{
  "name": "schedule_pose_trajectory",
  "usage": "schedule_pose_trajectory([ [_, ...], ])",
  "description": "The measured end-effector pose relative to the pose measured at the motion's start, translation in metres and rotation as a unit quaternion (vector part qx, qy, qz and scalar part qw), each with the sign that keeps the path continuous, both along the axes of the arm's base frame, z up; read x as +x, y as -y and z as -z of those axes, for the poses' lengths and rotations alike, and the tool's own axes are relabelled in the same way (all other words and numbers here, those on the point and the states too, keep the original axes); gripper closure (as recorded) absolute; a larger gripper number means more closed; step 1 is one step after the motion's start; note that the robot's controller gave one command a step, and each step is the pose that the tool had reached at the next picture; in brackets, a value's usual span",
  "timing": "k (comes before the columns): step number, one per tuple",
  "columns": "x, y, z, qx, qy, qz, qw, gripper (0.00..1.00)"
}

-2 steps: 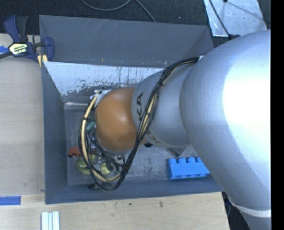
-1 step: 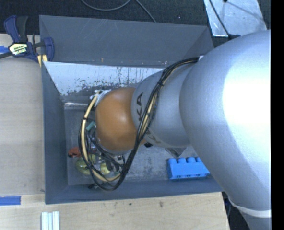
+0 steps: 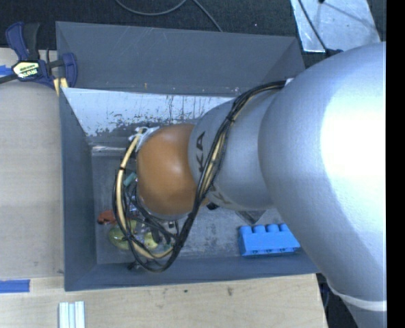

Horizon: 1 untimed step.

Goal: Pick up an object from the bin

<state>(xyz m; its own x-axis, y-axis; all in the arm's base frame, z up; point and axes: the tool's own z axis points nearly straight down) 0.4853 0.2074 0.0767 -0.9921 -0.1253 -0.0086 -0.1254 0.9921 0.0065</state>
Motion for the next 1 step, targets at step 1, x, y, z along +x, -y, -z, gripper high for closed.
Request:
schedule_pose_trajectory([
  [1,0.0001,0.0001,-0.0129,0.000,0.0002,0.000,1.0000,1.00],
])
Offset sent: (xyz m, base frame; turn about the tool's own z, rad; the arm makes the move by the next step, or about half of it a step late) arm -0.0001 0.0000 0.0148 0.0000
